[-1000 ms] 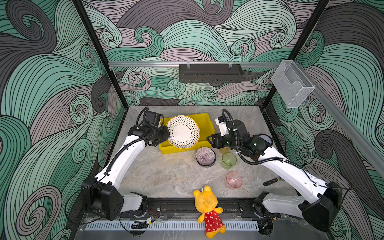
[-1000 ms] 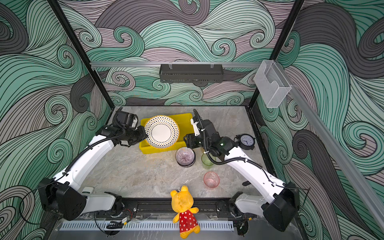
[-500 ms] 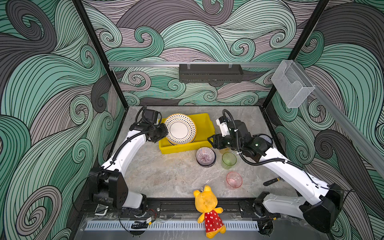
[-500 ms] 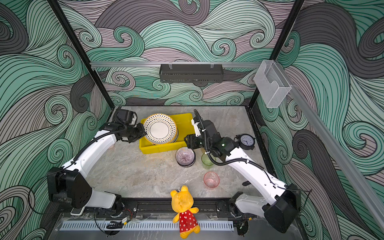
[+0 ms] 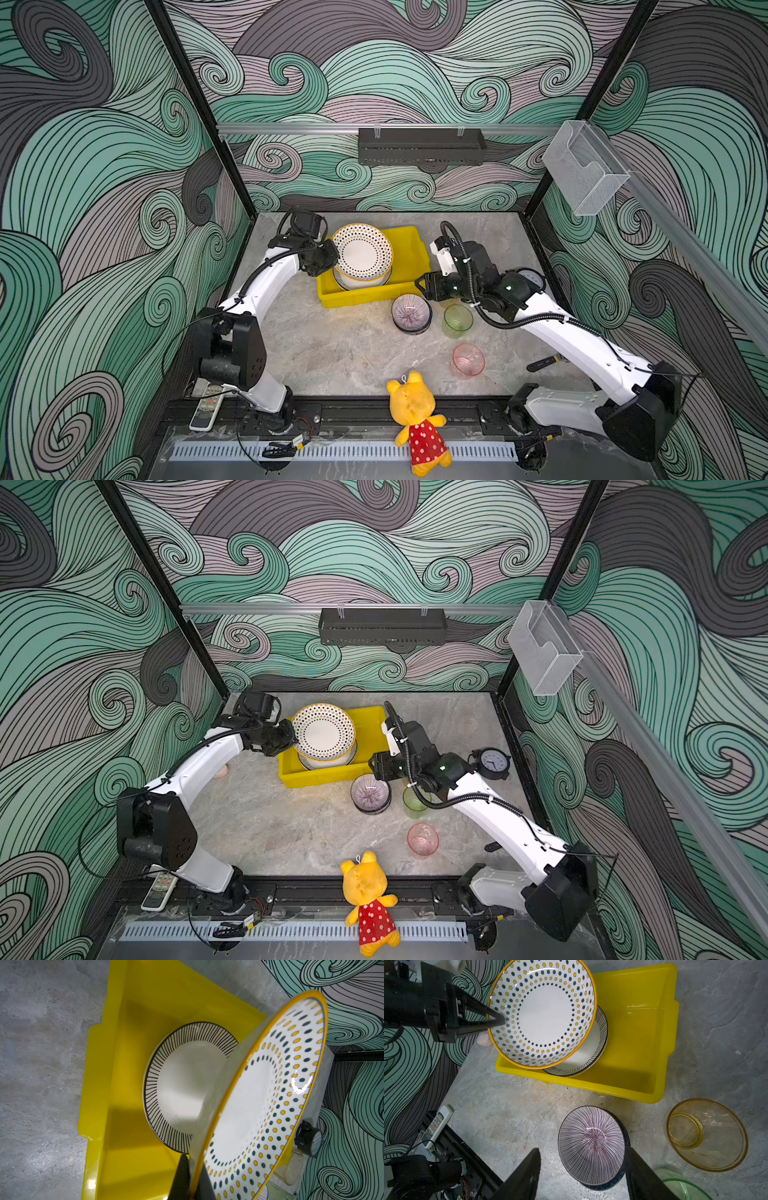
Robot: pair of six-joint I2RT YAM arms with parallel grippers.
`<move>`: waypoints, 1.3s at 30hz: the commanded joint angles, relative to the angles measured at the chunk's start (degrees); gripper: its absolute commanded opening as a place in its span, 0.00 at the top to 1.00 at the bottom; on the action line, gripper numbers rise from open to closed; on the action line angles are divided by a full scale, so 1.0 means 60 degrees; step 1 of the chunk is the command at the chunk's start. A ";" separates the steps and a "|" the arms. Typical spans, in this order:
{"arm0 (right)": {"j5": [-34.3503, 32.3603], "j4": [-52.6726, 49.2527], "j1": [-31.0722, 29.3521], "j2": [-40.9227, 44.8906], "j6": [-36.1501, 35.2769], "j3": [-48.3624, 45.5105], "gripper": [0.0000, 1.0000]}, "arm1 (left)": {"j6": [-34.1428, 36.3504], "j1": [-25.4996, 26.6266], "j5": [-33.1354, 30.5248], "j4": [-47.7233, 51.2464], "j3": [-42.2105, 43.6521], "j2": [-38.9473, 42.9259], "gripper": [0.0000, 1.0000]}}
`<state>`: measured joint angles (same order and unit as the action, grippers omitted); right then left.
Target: Place the mixed dishes into the plastic bin
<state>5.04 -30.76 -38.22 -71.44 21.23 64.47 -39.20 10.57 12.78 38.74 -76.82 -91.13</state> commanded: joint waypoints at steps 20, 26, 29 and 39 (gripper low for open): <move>0.0227 -0.1054 0.0071 -0.0818 -0.0009 0.0499 0.37 | -0.0099 -0.0121 0.0582 -0.0305 -0.1038 -0.1404 1.00; 0.0250 -0.1038 0.0070 -0.1034 -0.0027 0.0506 0.37 | -0.0095 -0.0121 0.0507 -0.0352 -0.0953 -0.1539 1.00; 0.0253 -0.1083 0.0071 -0.1100 -0.0046 0.0495 0.38 | -0.0144 -0.0121 0.0507 -0.0421 -0.0908 -0.1616 1.00; 0.0163 -0.1295 0.0017 -0.1359 -0.0023 0.0530 0.39 | -0.0218 -0.0122 0.0361 -0.0429 -0.0885 -0.1796 1.00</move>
<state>6.24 -37.43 -38.24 -79.05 21.23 65.93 -39.57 10.26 13.58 39.40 -79.44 -102.43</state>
